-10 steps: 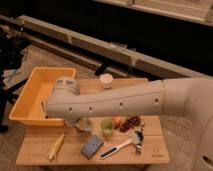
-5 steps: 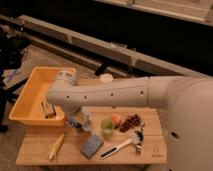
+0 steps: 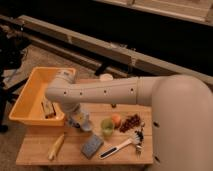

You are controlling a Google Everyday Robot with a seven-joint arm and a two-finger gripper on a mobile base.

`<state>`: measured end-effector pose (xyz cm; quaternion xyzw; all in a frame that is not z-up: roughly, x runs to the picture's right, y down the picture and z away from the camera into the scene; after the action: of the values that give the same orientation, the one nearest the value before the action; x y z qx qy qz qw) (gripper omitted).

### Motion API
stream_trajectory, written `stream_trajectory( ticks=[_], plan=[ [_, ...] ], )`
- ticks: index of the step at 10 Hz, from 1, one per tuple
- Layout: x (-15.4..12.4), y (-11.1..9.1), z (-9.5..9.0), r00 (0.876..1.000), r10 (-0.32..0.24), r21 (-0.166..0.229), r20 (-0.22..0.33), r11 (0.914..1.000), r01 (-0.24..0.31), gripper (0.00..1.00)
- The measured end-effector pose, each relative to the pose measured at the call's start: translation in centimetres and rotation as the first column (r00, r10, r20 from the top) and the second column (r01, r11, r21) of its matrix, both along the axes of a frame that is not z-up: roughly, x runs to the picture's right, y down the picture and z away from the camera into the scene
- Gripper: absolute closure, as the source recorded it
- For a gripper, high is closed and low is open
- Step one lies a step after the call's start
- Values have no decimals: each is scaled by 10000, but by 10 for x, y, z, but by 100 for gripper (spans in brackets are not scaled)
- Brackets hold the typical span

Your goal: Wipe tray with towel

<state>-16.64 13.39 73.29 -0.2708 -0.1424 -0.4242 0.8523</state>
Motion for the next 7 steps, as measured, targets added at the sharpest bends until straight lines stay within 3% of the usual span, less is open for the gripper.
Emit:
stream_trajectory(
  ticks=[1,4,7],
  plan=[
    [0,1,1,10000,-12,-96,-1,10000,12,42],
    [0,5,5,10000,-54,-440,12,9990,54,74],
    [3,7,5,10000,14,-603,-26,9982,-16,99]
  ],
)
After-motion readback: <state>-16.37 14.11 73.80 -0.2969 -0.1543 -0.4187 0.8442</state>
